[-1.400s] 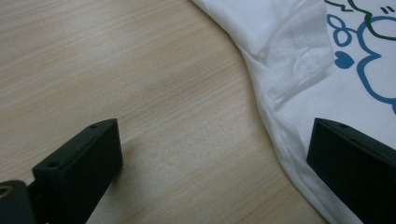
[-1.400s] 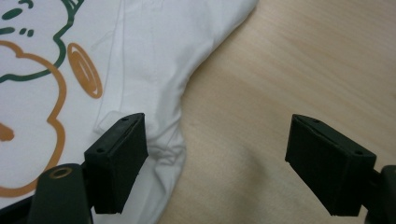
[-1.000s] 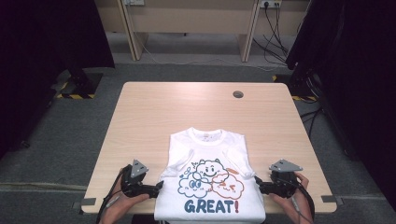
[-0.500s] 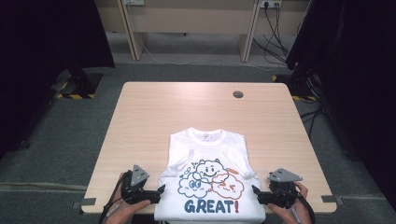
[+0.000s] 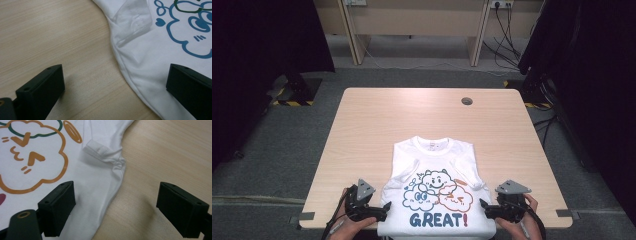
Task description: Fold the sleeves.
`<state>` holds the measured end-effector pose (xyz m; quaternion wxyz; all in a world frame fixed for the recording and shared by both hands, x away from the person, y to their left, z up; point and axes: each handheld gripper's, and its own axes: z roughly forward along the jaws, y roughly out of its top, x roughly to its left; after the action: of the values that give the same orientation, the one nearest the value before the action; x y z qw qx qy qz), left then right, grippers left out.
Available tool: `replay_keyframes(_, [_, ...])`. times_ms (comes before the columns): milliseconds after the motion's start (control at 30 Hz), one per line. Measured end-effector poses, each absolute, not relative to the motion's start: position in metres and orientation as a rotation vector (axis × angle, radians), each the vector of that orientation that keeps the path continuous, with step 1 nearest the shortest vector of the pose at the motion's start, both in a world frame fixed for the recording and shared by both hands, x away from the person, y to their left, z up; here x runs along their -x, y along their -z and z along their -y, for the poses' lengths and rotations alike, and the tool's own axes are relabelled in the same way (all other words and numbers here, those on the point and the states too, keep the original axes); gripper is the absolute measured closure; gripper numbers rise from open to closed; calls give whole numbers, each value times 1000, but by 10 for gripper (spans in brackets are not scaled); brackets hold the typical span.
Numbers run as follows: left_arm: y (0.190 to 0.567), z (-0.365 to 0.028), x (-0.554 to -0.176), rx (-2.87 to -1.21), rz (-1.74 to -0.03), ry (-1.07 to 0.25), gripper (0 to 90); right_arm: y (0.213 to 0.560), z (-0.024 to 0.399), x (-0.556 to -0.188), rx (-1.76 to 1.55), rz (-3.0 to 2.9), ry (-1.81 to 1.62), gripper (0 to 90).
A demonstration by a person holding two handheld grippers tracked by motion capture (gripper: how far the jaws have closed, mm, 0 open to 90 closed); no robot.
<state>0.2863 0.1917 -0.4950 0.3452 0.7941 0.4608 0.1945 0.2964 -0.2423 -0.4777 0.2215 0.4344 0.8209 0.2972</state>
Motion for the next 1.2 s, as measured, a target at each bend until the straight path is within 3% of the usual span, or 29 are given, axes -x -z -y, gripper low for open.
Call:
replay_keyframes(867, [493, -200, -336, -2034, -1293, -529, 0, 476, 230, -346, -1217, -2224, -775, 157])
replay_keyframes(1200, [495, -201, -331, -2011, -1285, -544, 0, 475, 227, -340, -1202, -2222, -759, 176])
